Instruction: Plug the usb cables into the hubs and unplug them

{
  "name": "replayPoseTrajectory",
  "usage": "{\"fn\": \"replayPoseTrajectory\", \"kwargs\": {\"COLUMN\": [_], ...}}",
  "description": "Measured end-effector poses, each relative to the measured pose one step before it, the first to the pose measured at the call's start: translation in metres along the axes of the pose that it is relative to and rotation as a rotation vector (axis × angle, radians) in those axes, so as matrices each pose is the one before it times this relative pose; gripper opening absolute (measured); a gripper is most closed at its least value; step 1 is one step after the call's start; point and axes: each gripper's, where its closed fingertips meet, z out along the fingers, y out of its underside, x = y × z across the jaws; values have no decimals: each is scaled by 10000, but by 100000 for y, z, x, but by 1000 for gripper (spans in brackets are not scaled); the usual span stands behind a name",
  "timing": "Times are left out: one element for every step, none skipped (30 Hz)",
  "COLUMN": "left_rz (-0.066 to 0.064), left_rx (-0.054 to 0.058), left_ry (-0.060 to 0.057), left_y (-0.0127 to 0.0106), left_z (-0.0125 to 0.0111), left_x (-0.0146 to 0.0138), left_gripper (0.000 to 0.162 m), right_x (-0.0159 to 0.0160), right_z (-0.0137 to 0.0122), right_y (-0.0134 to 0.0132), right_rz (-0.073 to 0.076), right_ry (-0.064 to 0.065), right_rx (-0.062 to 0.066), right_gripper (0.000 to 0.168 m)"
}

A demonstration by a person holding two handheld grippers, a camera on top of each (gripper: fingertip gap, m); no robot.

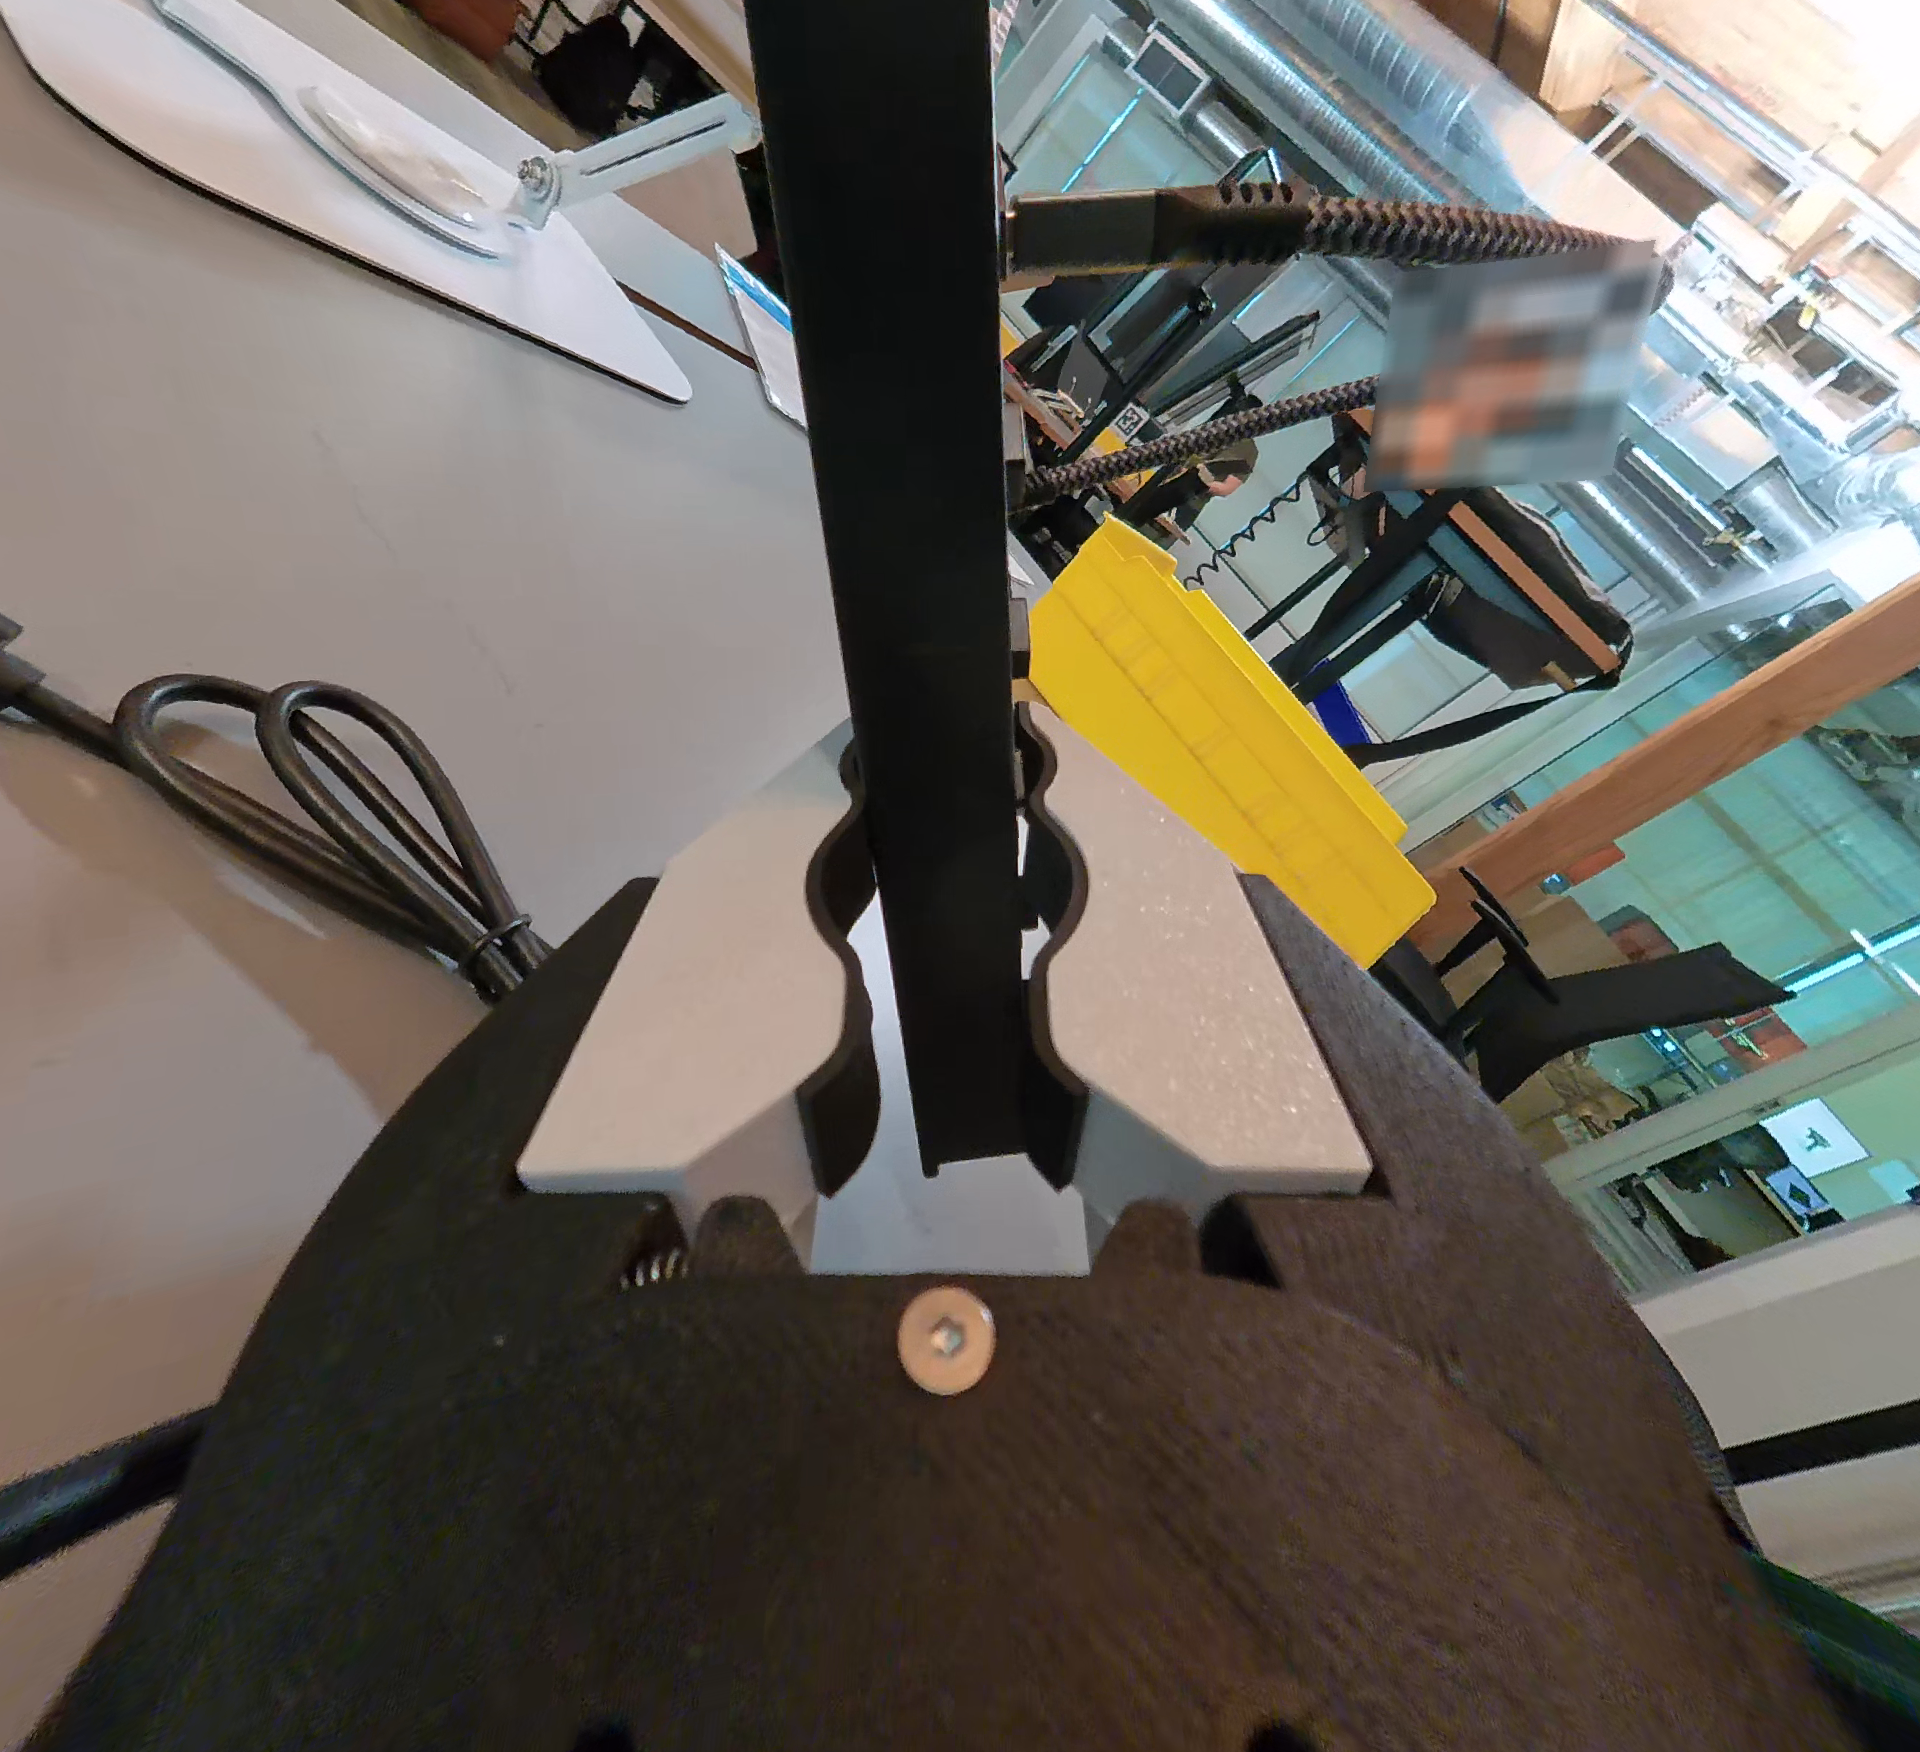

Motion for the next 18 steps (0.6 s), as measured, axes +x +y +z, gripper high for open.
{"fn": "replayPoseTrajectory", "kwargs": {"left_rz": [16,8,14,33,45,41,30,22,15,10,5,-5,-15,-25,-34,-33,-28,-18], "left_rx": [-21,-19,-15,-13,-16,-16,-16,-18,-16,-12,-7,1,9,13,12,12,10,6], "left_ry": [-11,-4,-4,-8,-10,-9,-4,1,4,4,5,3,-1,-1,-1,-5,0,-1], "left_y": [51,43,32,22,27,23,37,34,19,19,-6,-23,-36,-31,-33,-28,-22,-9], "left_z": [24,30,20,20,17,9,9,13,1,-5,-9,-16,-14,-7,-16,-21,-13,6], "left_x": [-2,7,12,29,18,19,21,27,22,15,0,-16,-32,-45,-42,-41,-35,-19], "left_gripper": [22,22,22,22,22,22,22,22,22,22,22,22,22,22,22,22,22,22], "right_x": [172,-70,-70,-91,-243,-277,-103,23,-1,9,-13,-44,6,115,235,359,292,83], "right_z": [122,216,192,134,163,209,243,186,42,-111,-295,-474,-638,-780,-871,-920,-977,-1015], "right_y": [173,76,-33,-81,-81,-51,-26,-5,-36,-105,-201,-298,-361,-418,-336,-295,-359,-454], "right_rz": [-41,0,2,-30,-32,-7,1,-27,-87,-129,-96,-64,-94,-149,-186,-163,-96,-72], "right_ry": [179,15,38,43,-73,-136,-53,9,-9,-20,-44,-56,4,104,212,286,223,69], "right_rx": [-92,-52,-5,8,-4,-25,-50,-60,-25,73,210,336,429,481,453,440,488,534], "right_gripper": [37,43,41,39,36,34,28,28,26,22,16,13,10,6,3,3,2,2]}}
